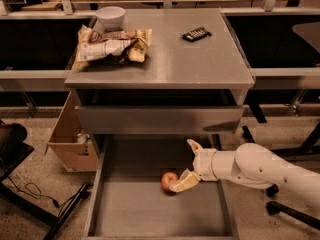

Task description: Pick apple from middle drawer and place on counter

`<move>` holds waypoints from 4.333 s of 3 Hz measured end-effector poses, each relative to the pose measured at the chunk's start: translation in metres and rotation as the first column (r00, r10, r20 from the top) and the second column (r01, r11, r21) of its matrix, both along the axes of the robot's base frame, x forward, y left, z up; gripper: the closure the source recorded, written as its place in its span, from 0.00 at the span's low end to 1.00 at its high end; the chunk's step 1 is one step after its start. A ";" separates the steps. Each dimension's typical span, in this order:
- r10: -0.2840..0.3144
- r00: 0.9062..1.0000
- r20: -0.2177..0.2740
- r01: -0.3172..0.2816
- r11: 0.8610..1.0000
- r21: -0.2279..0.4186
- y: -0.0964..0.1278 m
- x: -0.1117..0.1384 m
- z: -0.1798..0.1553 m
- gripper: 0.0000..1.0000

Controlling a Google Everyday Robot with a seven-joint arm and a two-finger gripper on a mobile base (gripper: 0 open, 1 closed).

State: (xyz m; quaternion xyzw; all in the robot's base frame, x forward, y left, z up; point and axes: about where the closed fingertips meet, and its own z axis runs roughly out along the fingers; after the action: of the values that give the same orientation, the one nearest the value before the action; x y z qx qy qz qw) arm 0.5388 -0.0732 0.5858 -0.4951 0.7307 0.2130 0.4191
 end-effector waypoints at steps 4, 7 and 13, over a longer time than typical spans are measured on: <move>0.008 1.000 -0.015 -0.007 0.995 0.102 -0.013 0.027 -0.091 0.00; 0.087 0.995 0.047 -0.087 0.996 -0.004 -0.010 0.047 -0.145 0.00; 0.111 0.986 -0.128 -0.122 0.989 -0.079 0.024 0.044 -0.196 0.85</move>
Offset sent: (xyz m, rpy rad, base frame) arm 0.0335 -0.0203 -0.0939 0.1493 0.1660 -0.0763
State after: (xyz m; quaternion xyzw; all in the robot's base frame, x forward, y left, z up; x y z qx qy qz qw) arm 0.5829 -0.0490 0.3899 -0.5406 0.7334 0.2356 0.3383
